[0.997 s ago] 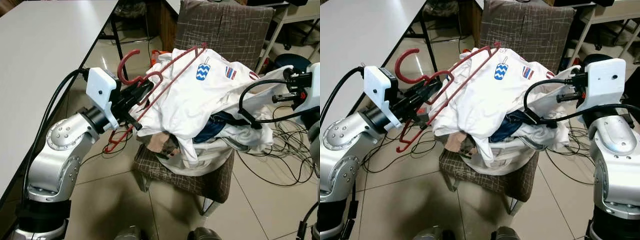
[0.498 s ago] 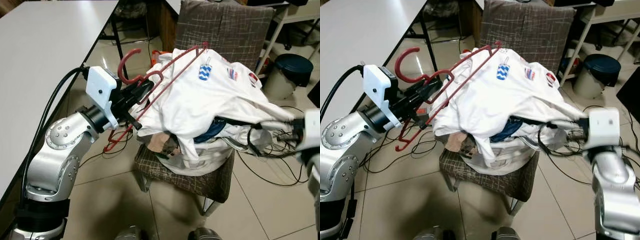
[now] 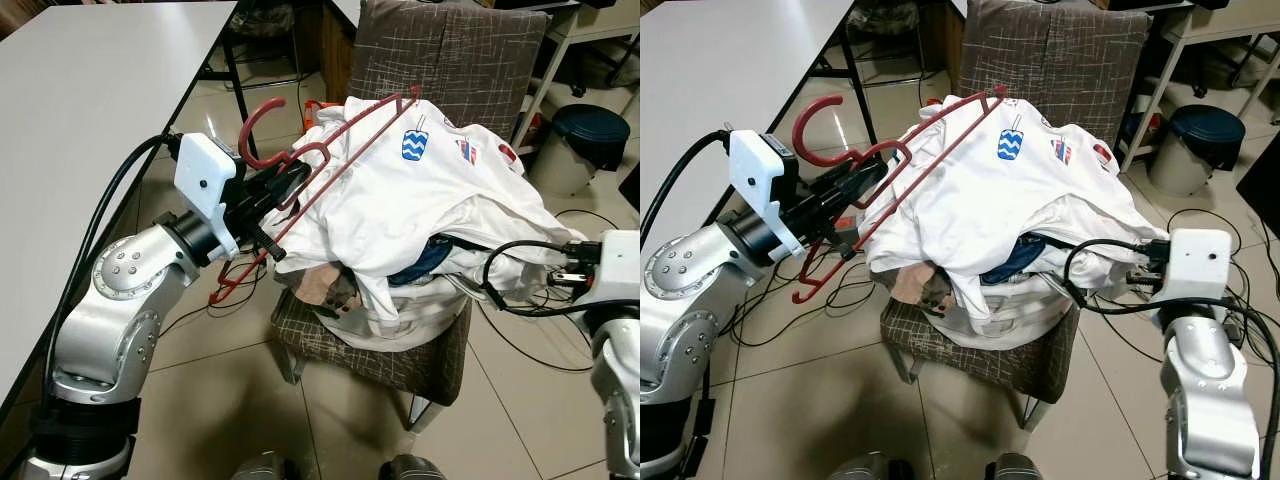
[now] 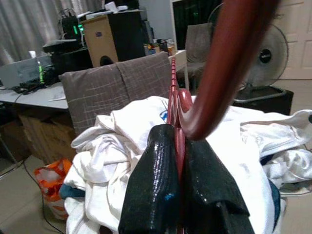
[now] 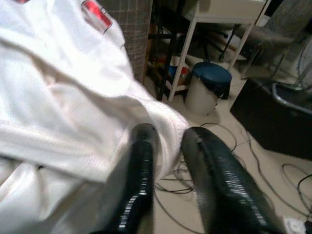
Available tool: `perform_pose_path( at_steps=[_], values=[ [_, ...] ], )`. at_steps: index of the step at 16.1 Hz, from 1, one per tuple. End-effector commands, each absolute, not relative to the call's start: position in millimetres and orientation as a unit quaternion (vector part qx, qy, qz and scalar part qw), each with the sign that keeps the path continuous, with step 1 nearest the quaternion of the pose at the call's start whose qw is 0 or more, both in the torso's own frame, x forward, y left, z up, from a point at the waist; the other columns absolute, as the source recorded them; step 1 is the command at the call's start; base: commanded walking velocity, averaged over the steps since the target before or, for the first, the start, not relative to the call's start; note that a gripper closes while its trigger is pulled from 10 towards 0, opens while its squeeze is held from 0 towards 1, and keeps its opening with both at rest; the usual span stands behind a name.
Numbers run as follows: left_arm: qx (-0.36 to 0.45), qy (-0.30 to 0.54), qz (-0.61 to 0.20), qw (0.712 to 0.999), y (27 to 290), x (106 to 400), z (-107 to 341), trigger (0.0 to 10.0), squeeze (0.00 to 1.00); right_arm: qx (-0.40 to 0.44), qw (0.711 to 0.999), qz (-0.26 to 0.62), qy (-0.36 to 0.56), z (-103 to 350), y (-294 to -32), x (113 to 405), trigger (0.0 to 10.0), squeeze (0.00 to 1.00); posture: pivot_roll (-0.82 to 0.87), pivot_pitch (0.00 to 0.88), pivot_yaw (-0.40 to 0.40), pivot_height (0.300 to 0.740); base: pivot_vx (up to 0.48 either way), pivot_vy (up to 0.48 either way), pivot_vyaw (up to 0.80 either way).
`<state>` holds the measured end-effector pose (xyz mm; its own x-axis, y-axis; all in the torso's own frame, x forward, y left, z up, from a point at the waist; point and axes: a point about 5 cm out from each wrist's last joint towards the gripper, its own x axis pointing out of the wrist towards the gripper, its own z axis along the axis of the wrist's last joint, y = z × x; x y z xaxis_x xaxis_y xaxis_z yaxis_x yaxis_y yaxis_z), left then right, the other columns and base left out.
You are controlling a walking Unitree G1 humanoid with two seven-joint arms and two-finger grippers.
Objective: Hang hanger
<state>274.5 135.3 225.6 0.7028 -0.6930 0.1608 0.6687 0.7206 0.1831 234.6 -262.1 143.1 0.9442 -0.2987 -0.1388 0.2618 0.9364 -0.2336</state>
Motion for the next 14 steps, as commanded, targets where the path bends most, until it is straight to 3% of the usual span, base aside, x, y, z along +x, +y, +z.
perform_pose_path(
  at_steps=[1,6,10,12,14],
  values=[
    [0.062,-0.110,-0.367,0.922,134.7,274.5,225.2,10.0,0.00,-0.100,0.981,-0.145,0.084,141.8,-260.2,231.9,10.0,1.00,-0.10,0.079,0.089,0.740,0.000,0.000,0.00],
    [0.052,-0.106,-0.386,0.915,129.5,268.5,223.0,10.0,0.00,-0.075,0.985,-0.132,0.082,130.2,-233.6,215.9,10.0,1.00,-0.10,0.073,0.090,0.740,0.000,0.000,0.00],
    [0.047,-0.110,-0.397,0.910,124.0,268.7,224.7,10.0,0.00,-0.051,0.981,-0.179,0.057,131.9,-243.9,213.9,10.0,1.00,-0.11,0.073,0.105,0.740,0.000,0.000,0.00],
    [0.047,-0.111,-0.397,0.910,123.8,268.9,225.2,10.0,0.00,-0.029,0.987,-0.156,0.023,140.9,-242.1,217.0,10.0,1.00,-0.11,0.073,0.105,0.740,0.000,0.000,0.00],
    [0.045,-0.113,-0.404,0.907,123.6,268.8,227.0,10.0,0.00,-0.070,0.989,-0.131,0.004,154.1,-249.4,223.8,10.0,1.00,-0.11,0.075,0.109,0.740,0.000,0.000,0.00]
  ],
)
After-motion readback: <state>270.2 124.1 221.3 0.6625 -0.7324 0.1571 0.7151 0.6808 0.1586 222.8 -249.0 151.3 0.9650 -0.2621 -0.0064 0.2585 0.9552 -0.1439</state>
